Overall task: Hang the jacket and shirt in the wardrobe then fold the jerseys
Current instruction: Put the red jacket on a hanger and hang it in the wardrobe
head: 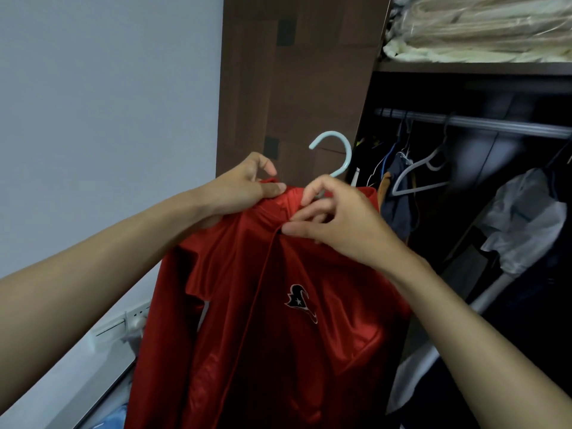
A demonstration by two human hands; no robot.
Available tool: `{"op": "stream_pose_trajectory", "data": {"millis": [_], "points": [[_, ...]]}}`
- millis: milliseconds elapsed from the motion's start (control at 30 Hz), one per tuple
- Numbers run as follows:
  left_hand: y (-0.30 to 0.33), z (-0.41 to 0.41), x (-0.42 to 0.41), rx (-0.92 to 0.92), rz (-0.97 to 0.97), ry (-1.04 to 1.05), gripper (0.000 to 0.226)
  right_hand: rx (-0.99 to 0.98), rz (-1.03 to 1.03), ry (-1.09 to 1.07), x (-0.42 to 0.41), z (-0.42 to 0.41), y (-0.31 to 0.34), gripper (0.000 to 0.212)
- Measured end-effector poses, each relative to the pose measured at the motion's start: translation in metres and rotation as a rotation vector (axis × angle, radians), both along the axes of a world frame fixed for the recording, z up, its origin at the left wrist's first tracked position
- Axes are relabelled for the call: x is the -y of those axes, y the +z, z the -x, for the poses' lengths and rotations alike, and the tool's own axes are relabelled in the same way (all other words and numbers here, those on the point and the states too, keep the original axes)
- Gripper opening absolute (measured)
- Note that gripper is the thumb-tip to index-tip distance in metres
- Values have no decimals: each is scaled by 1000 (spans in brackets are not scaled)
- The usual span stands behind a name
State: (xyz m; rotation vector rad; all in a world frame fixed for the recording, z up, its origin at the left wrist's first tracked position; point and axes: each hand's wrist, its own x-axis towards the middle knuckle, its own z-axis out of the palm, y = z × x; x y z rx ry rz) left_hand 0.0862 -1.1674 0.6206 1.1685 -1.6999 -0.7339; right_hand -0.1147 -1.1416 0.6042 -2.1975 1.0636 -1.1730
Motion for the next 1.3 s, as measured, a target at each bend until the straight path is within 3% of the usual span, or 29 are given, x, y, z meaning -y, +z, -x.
{"op": "stream_pose_trajectory", "data": {"millis": [67, 133, 233, 267, 500, 600, 667, 733, 800, 867, 933, 1067, 1100, 1167, 1233, 1300], "points": [[-2, -9, -5, -33, 9, -24, 22, 147, 100, -250, 6, 9, 8, 45], [-5, -12, -10, -8, 30, -57, 18, 158, 210, -478, 15, 16, 22, 46], [-7, -12, -12, 38, 132, -113, 9, 154, 158, -265, 25, 17, 37, 23], [-7, -15, -11, 73, 206, -80, 8, 165, 158, -207, 27, 17, 40, 25], [-10, -64, -5, 699, 810, 624, 14, 303, -8, -259, 31, 48, 33, 30], [-13, -34, -21, 788, 994, 649, 16, 229, 32, -229, 26, 34, 36, 31], [-9, -7, -31, 625, 908, 508, 20, 147, 72, -143, 20, 13, 41, 37], [-2, 7, -33, 362, 649, 243, 23, 41, 71, -114, 16, -3, 46, 45], [4, 11, -33, 293, 460, -37, 21, -19, 66, -166, 18, -3, 49, 49], [2, 6, -28, 294, 341, -232, 15, 45, 33, -250, 20, 7, 52, 50], [-6, -2, -17, 340, 352, -245, 18, 151, -11, -278, 18, 17, 53, 50], [-29, -16, 9, 827, 672, -15, 39, 59, -17, -237, 12, 17, 55, 48], [-31, -20, 13, 880, 747, 28, 43, 46, -25, -232, 11, 19, 56, 49], [-33, -32, 18, 790, 759, -46, 41, 57, -26, -249, 11, 30, 58, 50], [-34, -43, 19, 573, 578, -213, 36, 74, -20, -273, 11, 42, 58, 50], [-35, -46, 19, 501, 483, -271, 29, 75, -25, -277, 12, 47, 56, 51]]}}
